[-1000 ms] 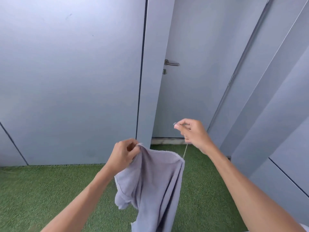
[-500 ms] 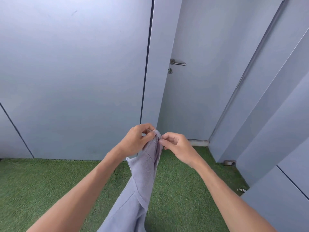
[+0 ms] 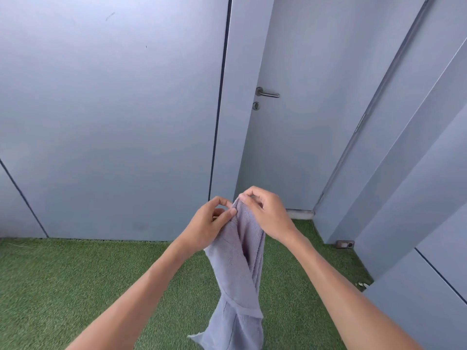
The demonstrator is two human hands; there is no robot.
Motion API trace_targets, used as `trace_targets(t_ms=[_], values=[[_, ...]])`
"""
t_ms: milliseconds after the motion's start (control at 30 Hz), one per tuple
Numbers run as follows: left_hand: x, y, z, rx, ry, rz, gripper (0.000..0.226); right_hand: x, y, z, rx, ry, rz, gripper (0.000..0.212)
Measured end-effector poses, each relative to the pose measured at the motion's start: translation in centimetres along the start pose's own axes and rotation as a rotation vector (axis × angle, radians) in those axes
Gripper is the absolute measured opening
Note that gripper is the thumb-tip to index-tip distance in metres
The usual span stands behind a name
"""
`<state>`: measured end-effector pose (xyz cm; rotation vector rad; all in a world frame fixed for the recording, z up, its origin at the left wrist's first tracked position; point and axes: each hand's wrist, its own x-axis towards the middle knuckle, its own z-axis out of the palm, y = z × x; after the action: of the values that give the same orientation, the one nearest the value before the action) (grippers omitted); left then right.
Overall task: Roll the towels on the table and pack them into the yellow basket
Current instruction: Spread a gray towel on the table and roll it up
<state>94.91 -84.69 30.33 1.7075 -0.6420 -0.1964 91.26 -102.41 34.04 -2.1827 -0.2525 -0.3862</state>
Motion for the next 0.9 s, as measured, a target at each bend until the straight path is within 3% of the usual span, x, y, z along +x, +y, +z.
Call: trace_targets(t_ms=[67,133,333,400,467,567,633,733,833,900], values=[[-0.2,-0.9,-0.1,0.044,-0.073,-0.009,0.019,-0.1,0.2,-0.6,-0.006,0.049,0.001,0.029],[-0.8,-1.9,-0.4,0.106,-0.112,-0.029,0.036,-0.1,0.4,-1.7,-0.033,0.112,0.009,0.031],[-2.3,-4.9,-3.4,0.317,0.037,-0.038,0.064,-1.0,3.4,-6.4,-0.054,0.375,0.091,0.038],[-2.2,-4.6,-3.7,0.254,0.121,-0.037,0.063,-1.6,4.4,-6.8,-0.069,0.397,0.133,0.038],[-1.6,-2.5,-3.2,0.192,0.18,0.01,0.062,-2.2,5.2,-6.4,-0.099,0.301,0.195,0.033],[-0.2,2.0,-1.8,0.174,0.088,0.158,0.052,-2.7,4.3,-4.6,0.012,-0.147,0.308,0.012],[0.5,4.0,-0.7,0.189,-0.023,0.217,0.045,-2.5,2.5,-3.1,0.119,-0.372,0.294,0.038],[0.8,4.4,0.1,0.149,-0.137,0.2,0.048,-1.4,0.7,-1.8,0.239,-0.481,0.195,0.048],[0.4,3.9,-0.5,0.088,-0.076,0.15,0.049,-0.8,0.1,-2.5,0.315,-0.497,0.188,0.021],[-0.2,2.7,-0.8,0.049,-0.02,0.095,0.049,-0.7,0.2,-3.2,0.396,-0.442,0.212,0.017]])
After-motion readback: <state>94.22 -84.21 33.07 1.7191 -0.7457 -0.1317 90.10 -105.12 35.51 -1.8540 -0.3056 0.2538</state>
